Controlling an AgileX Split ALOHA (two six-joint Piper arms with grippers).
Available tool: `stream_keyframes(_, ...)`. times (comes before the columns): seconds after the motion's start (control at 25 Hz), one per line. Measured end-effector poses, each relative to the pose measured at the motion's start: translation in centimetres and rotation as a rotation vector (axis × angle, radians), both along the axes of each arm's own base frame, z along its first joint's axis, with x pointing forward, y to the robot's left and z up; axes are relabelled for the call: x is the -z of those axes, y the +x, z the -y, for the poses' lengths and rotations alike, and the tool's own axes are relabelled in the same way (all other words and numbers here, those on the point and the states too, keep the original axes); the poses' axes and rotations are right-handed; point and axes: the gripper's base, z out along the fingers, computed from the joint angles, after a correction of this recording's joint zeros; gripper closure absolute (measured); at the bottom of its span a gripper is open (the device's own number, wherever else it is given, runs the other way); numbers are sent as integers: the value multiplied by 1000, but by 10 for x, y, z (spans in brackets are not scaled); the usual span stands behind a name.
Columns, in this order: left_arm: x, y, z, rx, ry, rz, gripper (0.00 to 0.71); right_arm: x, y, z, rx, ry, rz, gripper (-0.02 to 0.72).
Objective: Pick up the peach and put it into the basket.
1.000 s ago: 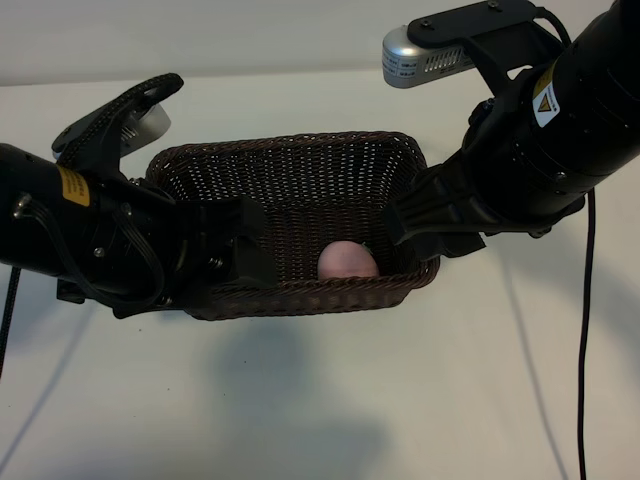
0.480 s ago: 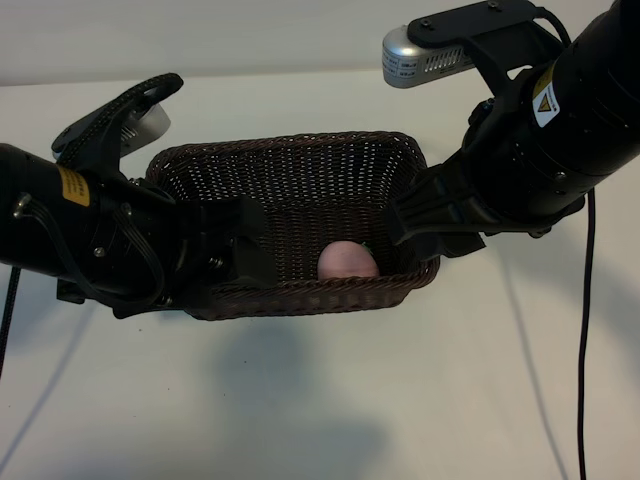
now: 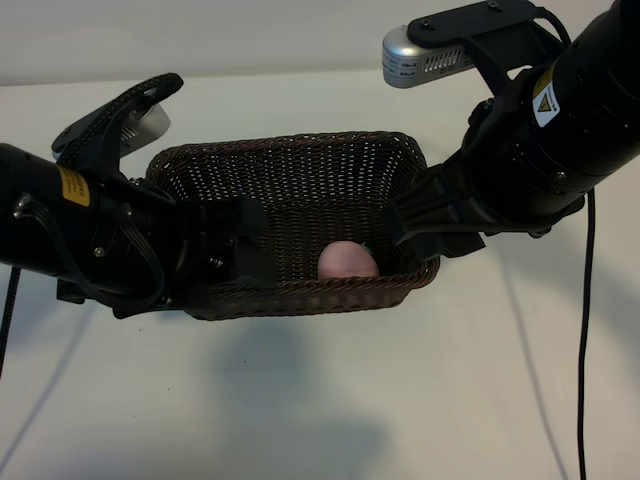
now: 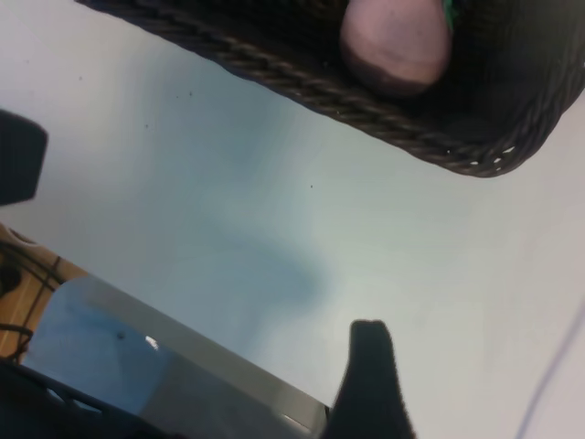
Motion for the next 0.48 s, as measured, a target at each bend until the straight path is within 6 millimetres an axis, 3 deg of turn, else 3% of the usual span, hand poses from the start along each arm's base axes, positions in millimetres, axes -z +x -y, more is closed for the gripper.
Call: stream_keyframes(0.48, 0, 0, 0, 3, 1, 2, 144, 0, 0, 0, 0, 1, 1, 155)
